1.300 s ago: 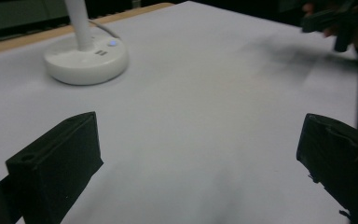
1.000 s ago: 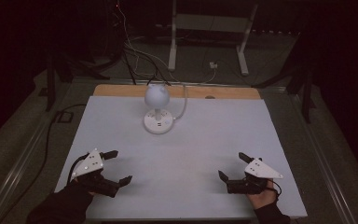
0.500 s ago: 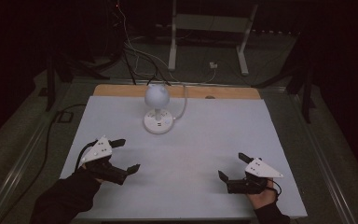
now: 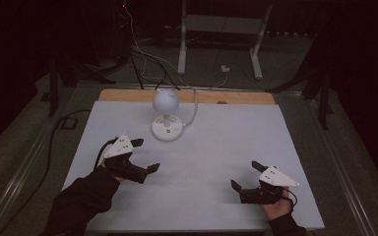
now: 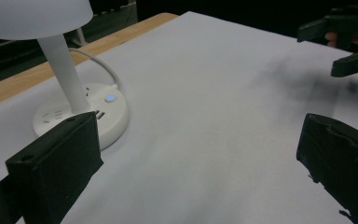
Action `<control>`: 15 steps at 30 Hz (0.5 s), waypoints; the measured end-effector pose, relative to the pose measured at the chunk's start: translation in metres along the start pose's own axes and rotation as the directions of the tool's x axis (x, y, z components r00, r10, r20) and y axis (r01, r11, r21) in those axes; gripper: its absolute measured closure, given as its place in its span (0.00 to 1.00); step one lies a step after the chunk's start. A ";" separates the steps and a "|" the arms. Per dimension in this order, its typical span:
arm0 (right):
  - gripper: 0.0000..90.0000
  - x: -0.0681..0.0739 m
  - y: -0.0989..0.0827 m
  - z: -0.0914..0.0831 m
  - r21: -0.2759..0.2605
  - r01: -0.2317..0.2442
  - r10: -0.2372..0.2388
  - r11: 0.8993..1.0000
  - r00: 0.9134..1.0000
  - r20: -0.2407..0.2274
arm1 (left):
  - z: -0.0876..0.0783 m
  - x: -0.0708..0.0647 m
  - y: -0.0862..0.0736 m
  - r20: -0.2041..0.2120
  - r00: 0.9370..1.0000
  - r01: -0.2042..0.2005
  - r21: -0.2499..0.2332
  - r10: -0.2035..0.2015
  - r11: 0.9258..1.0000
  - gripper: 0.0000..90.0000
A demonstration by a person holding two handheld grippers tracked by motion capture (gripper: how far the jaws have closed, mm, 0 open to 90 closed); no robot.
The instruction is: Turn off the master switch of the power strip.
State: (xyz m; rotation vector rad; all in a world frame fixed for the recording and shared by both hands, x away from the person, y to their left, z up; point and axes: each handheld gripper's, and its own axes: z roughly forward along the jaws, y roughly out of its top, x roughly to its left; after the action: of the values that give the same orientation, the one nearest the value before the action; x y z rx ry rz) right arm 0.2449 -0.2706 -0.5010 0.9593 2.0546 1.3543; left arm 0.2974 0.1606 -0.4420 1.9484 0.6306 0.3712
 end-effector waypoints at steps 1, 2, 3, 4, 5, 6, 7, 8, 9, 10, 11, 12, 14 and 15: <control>0.00 0.000 0.000 0.000 -0.002 -0.001 0.001 1.000 1.000 -0.001 | 0.002 0.000 0.002 0.002 1.000 -0.001 -0.002 0.001 1.000 0.00; 0.00 0.000 0.000 0.000 -0.003 -0.001 0.001 1.000 1.000 0.000 | 0.004 0.001 0.003 -0.002 1.000 -0.004 -0.002 0.004 1.000 0.00; 0.00 0.000 0.000 0.000 -0.005 -0.004 0.004 1.000 1.000 -0.002 | 0.006 0.001 0.005 -0.008 1.000 -0.003 -0.002 0.003 1.000 0.00; 0.00 0.000 0.000 0.000 -0.005 -0.007 0.007 1.000 1.000 -0.003 | 0.007 0.001 0.006 -0.007 1.000 -0.001 -0.003 0.001 1.000 0.00; 0.00 -0.001 0.000 0.000 -0.003 -0.005 0.005 1.000 1.000 -0.003 | 0.010 0.002 0.007 -0.011 1.000 0.002 -0.003 -0.002 1.000 0.00; 0.00 -0.001 0.000 0.000 -0.002 -0.002 0.002 1.000 1.000 -0.002 | 0.012 0.002 0.008 -0.015 1.000 0.003 -0.002 -0.003 1.000 0.00; 0.00 0.000 0.000 0.000 -0.004 -0.003 0.003 1.000 1.000 -0.003 | 0.012 0.002 0.008 -0.015 1.000 0.003 -0.002 -0.003 1.000 0.00; 0.00 0.000 0.000 0.000 -0.006 -0.003 0.003 1.000 1.000 -0.003 | 0.016 0.002 0.010 -0.014 1.000 0.006 -0.004 -0.006 1.000 0.00; 0.00 0.000 0.000 -0.001 -0.007 -0.004 0.004 1.000 1.000 -0.002 | 0.016 0.002 0.010 -0.014 1.000 0.006 -0.004 -0.006 1.000 0.00; 0.00 -0.001 0.000 -0.001 -0.006 -0.007 0.007 1.000 1.000 -0.004 | 0.021 0.001 0.011 -0.021 1.000 0.002 -0.008 -0.002 1.000 0.00; 0.00 -0.001 0.000 -0.001 -0.005 -0.006 0.006 1.000 1.000 -0.005 | 0.023 0.001 0.012 -0.021 1.000 0.006 -0.010 -0.006 1.000 0.00; 0.00 -0.001 0.000 -0.001 -0.005 -0.005 0.005 1.000 1.000 -0.004 | 0.023 0.001 0.012 -0.021 1.000 0.006 -0.010 -0.006 1.000 0.00; 0.00 -0.001 0.001 -0.001 -0.011 -0.003 0.003 1.000 1.000 -0.005 | 0.027 0.001 0.014 -0.032 0.999 0.008 -0.011 -0.008 1.000 0.00; 0.00 -0.001 0.001 -0.001 -0.012 -0.005 0.005 1.000 1.000 -0.005 | 0.031 0.001 0.015 -0.044 0.999 0.023 -0.019 -0.024 1.000 0.00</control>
State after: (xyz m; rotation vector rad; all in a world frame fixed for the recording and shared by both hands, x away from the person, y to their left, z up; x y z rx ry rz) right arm 0.2450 -0.2722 -0.5000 0.9576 2.0471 1.3711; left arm 0.3183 0.1328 -0.4423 1.9183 0.6756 0.4049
